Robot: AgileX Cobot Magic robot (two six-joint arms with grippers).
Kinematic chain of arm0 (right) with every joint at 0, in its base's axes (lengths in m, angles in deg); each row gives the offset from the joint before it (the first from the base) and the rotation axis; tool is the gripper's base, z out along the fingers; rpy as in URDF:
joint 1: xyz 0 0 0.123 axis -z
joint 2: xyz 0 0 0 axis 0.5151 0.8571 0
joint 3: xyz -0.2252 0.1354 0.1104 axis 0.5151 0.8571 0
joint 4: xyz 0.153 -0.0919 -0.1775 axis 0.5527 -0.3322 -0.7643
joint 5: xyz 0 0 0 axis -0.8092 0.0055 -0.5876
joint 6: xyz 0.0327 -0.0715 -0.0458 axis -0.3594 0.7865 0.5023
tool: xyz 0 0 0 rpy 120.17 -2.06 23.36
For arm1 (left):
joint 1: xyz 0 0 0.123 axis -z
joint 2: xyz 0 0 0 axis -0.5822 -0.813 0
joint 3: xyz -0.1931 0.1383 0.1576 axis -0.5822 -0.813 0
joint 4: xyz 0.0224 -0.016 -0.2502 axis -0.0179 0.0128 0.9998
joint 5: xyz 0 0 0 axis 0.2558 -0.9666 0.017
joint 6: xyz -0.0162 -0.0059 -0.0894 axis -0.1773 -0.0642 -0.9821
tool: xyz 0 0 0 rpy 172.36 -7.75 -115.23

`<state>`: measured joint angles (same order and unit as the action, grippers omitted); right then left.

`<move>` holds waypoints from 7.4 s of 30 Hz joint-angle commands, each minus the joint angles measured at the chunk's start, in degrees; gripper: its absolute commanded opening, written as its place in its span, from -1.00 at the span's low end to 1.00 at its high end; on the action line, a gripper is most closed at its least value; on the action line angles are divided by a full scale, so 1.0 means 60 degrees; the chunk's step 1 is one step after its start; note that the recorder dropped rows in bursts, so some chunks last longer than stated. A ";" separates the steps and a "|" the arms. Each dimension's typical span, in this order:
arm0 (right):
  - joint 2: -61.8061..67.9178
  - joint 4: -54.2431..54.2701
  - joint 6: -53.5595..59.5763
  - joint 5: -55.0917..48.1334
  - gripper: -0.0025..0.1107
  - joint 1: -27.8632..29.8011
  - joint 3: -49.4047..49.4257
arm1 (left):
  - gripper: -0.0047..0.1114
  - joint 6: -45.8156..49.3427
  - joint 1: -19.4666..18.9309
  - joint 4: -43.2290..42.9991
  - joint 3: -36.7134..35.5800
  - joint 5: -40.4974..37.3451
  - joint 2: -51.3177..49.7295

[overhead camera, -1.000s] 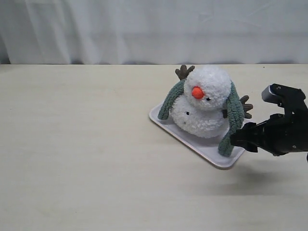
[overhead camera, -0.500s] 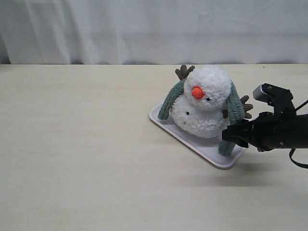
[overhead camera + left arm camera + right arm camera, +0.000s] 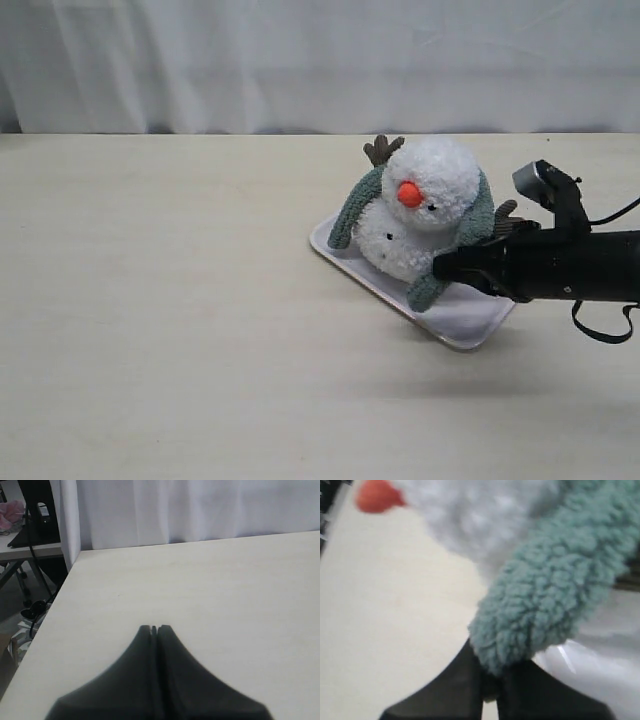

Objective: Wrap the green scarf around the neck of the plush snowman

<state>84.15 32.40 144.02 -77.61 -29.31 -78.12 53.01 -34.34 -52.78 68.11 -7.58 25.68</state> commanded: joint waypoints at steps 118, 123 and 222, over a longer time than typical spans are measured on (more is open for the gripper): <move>0.0069 0.0314 -0.0048 0.6425 -0.09 -0.5734 -0.5653 | -0.92 0.0024 -0.0039 0.0003 -0.0029 0.0121 0.0018; 0.1018 -0.3275 -0.4861 0.3582 -0.10 -0.5398 -0.6552 | -0.92 0.0024 -0.0039 0.0003 -0.0029 0.0121 0.0018; 0.3163 -2.2661 -1.8493 0.0246 -0.89 -0.8290 -0.5983 | -0.92 0.0024 -0.0039 0.0003 -0.0029 0.0121 0.0018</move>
<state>107.90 -104.36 34.07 -79.87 -79.18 -117.49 53.01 -34.34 -52.78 68.11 -7.58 25.68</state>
